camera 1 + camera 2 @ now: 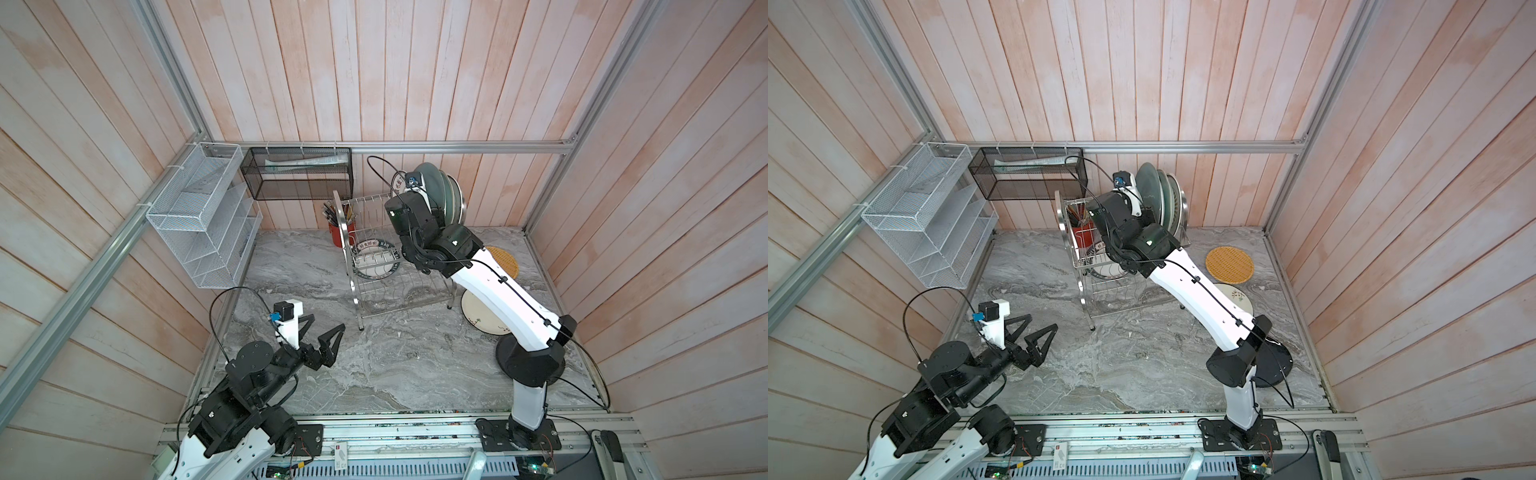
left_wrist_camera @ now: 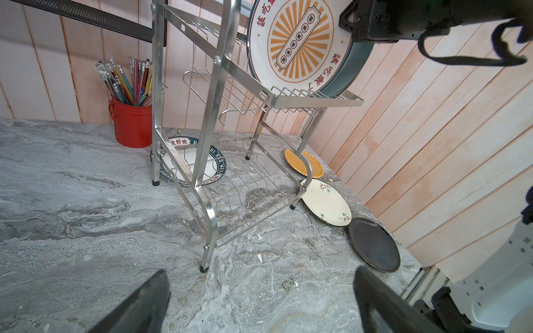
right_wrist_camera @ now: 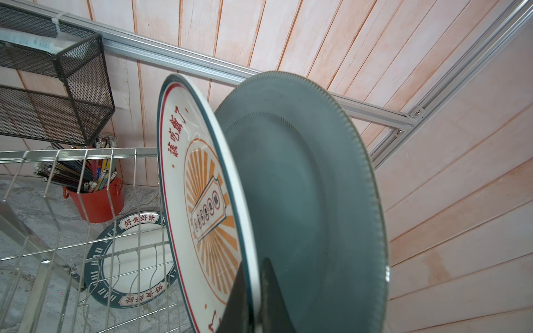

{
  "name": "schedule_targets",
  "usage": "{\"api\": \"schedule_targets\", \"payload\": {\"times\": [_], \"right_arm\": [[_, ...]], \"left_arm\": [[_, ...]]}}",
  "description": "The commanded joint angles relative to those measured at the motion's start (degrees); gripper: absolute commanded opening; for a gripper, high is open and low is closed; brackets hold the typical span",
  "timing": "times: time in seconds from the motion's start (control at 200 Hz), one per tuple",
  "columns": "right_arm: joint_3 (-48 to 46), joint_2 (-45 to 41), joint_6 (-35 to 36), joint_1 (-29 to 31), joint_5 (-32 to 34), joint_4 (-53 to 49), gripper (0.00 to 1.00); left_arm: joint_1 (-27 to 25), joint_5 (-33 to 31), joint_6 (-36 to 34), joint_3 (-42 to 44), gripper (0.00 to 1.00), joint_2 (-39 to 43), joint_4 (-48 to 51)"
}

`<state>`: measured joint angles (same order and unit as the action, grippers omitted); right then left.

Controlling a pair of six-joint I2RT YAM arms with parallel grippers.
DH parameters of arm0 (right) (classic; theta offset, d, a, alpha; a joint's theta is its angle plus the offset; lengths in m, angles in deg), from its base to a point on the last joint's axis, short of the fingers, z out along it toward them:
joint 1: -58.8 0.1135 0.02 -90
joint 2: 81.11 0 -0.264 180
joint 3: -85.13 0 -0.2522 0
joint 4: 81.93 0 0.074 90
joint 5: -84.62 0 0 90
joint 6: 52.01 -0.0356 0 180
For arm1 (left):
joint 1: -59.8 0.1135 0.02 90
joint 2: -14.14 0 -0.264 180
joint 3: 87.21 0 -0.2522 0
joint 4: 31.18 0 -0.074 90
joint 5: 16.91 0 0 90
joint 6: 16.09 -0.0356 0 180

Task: Load the plates into the dish rack
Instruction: 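Lower the sunburst plate into the upper tier beside the teal plate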

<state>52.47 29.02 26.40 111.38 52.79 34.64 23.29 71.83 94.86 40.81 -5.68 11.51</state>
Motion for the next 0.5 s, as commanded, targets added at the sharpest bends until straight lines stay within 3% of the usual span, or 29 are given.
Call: {"api": "schedule_targets", "payload": {"times": [0.0, 0.235, 0.495], "right_arm": [[4.07, 1.82, -2.72, 1.57, -0.55, -1.75, 0.00], [15.26, 7.51, -0.09, 1.56, 0.97, -5.60, 0.00], [12.94, 6.94, -3.05, 1.82, 0.28, -6.57, 0.00]], "left_arm": [[0.39, 1.17, -0.95, 0.63, 1.00, -0.40, -1.20], [0.40, 0.99, -0.85, 0.73, 1.00, 0.08, -1.17], [0.47, 1.26, -0.93, 0.68, 1.00, -0.92, -1.26]]}}
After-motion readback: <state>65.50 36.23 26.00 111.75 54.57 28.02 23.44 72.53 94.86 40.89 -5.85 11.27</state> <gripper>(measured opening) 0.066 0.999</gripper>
